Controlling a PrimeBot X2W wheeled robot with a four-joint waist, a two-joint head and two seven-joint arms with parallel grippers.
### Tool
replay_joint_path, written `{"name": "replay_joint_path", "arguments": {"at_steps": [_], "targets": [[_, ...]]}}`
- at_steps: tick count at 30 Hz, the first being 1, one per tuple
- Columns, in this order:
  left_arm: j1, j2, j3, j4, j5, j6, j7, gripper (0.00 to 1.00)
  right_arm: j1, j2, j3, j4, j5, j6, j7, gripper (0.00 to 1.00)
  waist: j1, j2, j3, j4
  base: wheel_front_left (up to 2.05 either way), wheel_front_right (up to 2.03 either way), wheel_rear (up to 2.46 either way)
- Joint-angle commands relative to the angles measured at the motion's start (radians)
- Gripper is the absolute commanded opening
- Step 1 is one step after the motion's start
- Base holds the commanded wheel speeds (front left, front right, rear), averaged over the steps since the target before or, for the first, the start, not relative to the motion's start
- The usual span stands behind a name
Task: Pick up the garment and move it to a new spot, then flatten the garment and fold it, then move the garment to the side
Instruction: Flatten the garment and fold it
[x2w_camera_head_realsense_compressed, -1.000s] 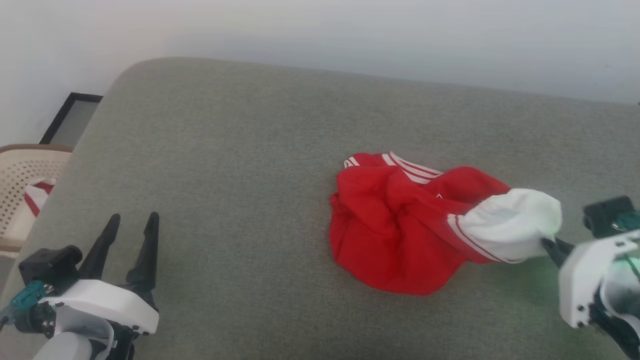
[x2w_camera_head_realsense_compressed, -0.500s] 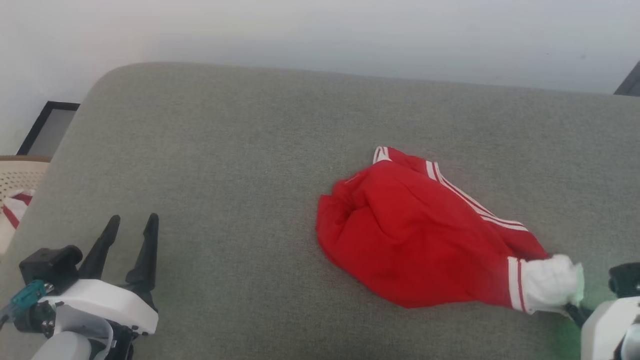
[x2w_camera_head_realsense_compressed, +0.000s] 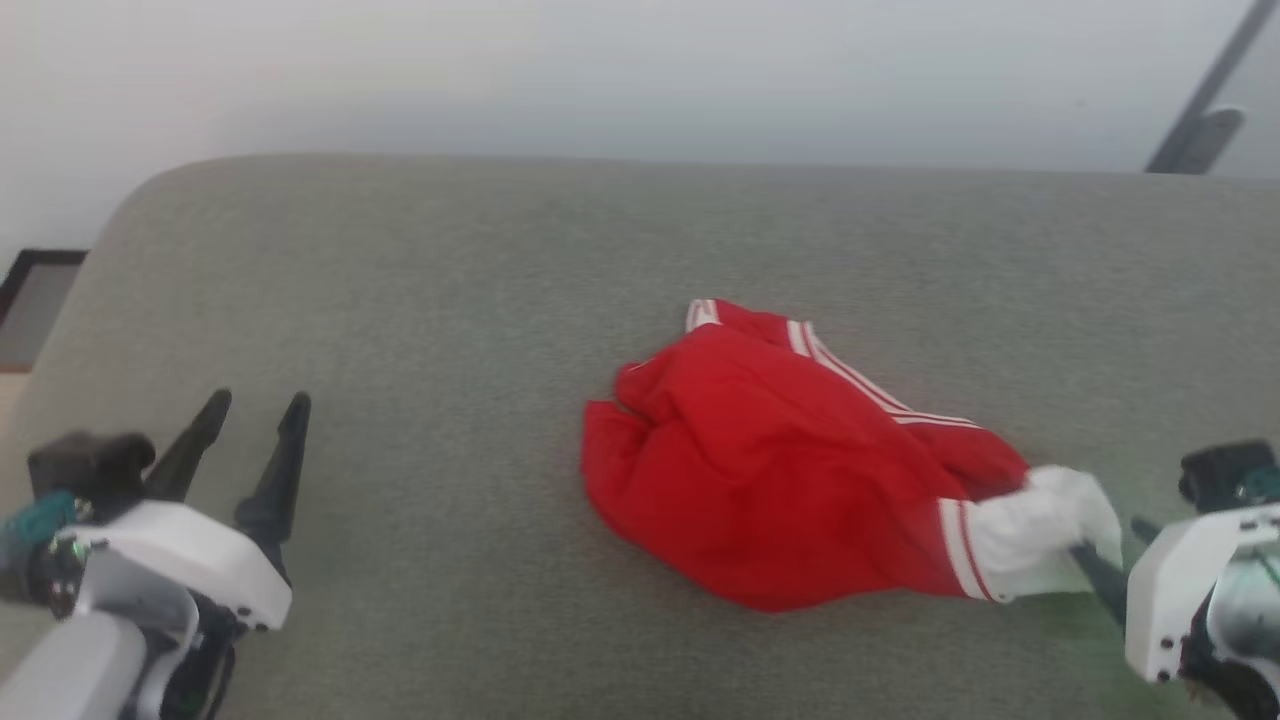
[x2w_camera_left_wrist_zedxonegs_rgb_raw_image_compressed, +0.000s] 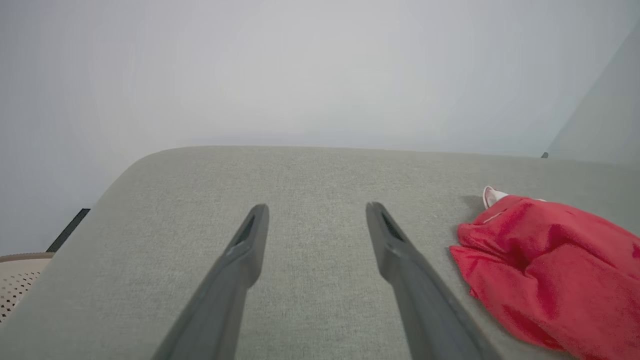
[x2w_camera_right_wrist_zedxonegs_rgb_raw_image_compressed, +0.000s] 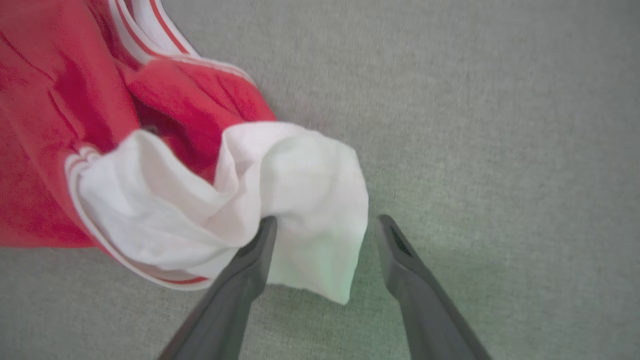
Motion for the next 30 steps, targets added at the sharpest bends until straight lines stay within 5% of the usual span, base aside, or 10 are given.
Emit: {"name": "replay_joint_path", "arguments": {"at_steps": [1, 14, 23, 30], "targets": [[-0.034, 0.019, -0.004, -0.013, 0.011, -0.008, 0.029, 1.0, -0.021, -0.007, -0.006, -0.037, 0.003, -0.002, -0.009, 1.0, 0.0, 0.0, -0.005, -0.029, 0.0, 0.0, 0.0], [-0.268, 0.079, -0.07, 0.0, 0.016, -0.077, 0.263, 1.0, -0.096, 0.132, -0.078, -0.207, -0.152, -0.001, -0.332, 1.0, 0.0, 0.0, 0.023, -0.187, 0.0, 0.0, 0.0], [-0.462, 0.046, -0.152, 0.11, 0.009, -0.13, 0.463, 1.0, -0.153, 0.252, -0.051, -0.163, -0.253, -0.002, -0.634, 1.0, 0.0, 0.0, 0.073, -0.32, 0.0, 0.0, 0.0], [-0.583, 0.005, -0.217, 0.22, 0.01, -0.155, 0.602, 1.0, -0.179, 0.3, -0.018, -0.106, -0.269, -0.001, -0.706, 1.0, 0.0, 0.0, 0.127, -0.394, 0.0, 0.0, 0.0]]}}
